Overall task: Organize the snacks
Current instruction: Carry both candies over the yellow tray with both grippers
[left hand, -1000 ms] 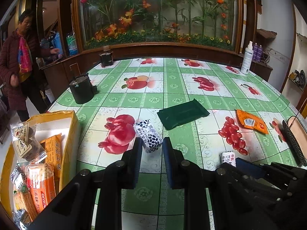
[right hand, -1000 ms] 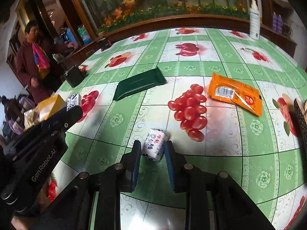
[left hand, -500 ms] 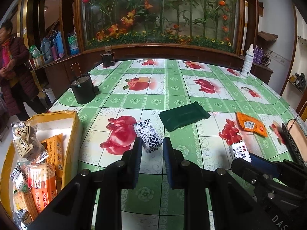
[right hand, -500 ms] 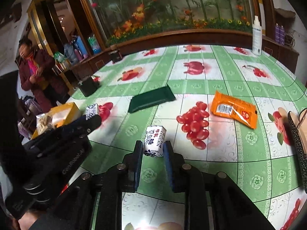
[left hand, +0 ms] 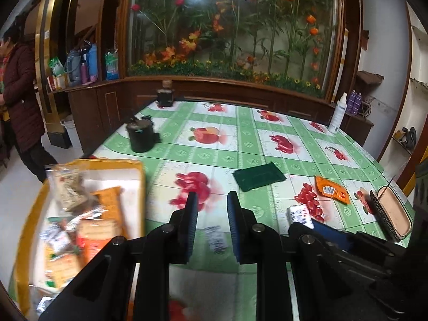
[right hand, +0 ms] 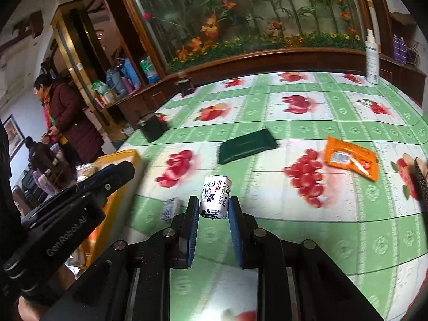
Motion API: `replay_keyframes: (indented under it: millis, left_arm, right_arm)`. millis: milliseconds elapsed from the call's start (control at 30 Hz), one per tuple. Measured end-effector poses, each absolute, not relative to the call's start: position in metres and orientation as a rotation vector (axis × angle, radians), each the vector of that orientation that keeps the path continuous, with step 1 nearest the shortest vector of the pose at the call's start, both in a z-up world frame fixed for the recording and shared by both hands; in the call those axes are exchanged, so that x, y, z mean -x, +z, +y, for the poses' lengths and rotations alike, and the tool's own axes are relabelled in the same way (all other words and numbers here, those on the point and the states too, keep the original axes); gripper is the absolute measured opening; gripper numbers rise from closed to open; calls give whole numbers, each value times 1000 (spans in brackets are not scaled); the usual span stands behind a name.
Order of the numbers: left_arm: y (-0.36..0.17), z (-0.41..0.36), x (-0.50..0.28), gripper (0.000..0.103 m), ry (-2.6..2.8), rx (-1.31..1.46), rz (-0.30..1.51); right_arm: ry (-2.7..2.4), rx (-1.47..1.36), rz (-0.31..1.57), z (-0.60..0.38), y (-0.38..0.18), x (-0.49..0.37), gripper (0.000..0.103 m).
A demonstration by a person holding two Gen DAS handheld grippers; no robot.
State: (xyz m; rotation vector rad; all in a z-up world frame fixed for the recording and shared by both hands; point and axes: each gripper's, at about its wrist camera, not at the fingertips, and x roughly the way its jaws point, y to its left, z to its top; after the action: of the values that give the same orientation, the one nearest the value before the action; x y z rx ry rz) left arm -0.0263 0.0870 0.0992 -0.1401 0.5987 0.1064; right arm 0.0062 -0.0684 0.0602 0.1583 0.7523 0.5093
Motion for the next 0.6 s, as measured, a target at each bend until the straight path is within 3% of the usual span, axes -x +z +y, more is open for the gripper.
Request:
replay_keyframes:
  millis: [400, 600]
  left_arm:
    - [119, 176, 83, 21, 131, 248, 574]
    - [111, 170, 60, 21, -52, 331, 699]
  right_arm:
    - [565, -170, 718, -36, 70, 4, 25]
    - [554, -212, 740, -42, 66, -5, 24]
